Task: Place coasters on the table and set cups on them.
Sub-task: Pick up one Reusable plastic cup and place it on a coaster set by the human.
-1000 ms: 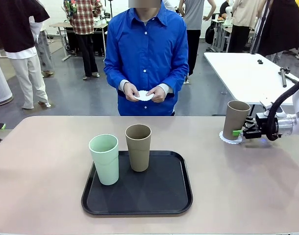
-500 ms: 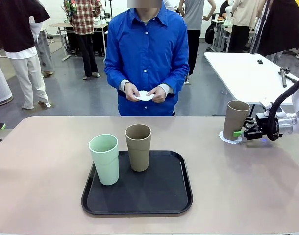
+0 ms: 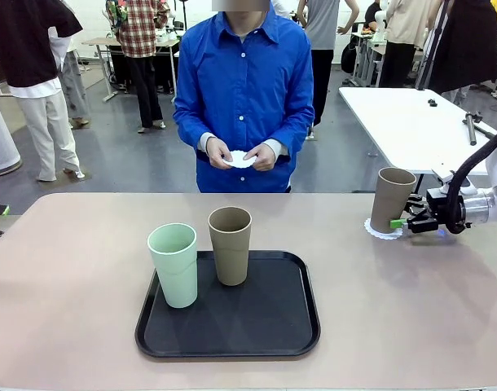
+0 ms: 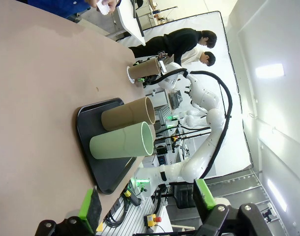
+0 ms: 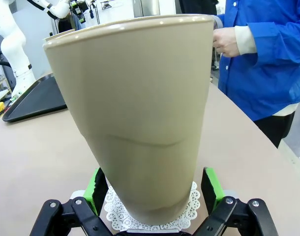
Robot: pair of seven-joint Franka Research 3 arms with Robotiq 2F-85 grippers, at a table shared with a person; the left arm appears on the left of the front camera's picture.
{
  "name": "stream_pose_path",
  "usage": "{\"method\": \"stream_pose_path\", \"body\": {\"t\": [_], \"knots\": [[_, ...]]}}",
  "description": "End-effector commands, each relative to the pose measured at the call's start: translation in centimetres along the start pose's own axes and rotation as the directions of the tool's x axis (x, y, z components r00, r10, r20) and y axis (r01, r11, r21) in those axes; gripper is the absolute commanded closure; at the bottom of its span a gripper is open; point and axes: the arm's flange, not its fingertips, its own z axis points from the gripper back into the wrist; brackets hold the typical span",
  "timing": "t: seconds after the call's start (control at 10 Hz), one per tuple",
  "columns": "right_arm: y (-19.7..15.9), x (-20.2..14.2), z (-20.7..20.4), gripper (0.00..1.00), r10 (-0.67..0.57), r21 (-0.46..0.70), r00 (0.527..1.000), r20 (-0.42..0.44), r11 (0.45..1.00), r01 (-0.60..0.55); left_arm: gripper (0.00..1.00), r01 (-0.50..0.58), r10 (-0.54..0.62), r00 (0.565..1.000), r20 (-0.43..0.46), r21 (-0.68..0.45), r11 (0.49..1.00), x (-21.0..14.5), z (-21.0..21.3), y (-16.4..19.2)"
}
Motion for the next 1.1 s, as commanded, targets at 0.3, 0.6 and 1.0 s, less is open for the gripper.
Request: {"method": "stream_pose_path", "body": {"t": [0.3, 0.6, 1.0], "knots": [[-0.9, 0.2, 1.5, 0.00, -0.012, 0.013, 1.000, -0.015, 1.000, 0.012, 0.00, 0.009, -0.009, 1.000, 0.002, -0.008, 1.000, -0.1, 0.1, -0.1], [-0.8, 0.2, 2.6, 0.00, -0.007, -0.007, 1.000, -0.031, 1.000, 0.006, 0.00, 0.009, -0.009, 1.000, 0.002, -0.008, 1.000, -0.1, 0.1, -0.1], [1.3, 1.9, 5.5, 0.00, -0.022, -0.088, 0.986, -0.166, 0.996, 0.007, 0.00, 0.009, -0.009, 1.000, 0.002, -0.008, 1.000, -0.1, 0.1, -0.1]]}}
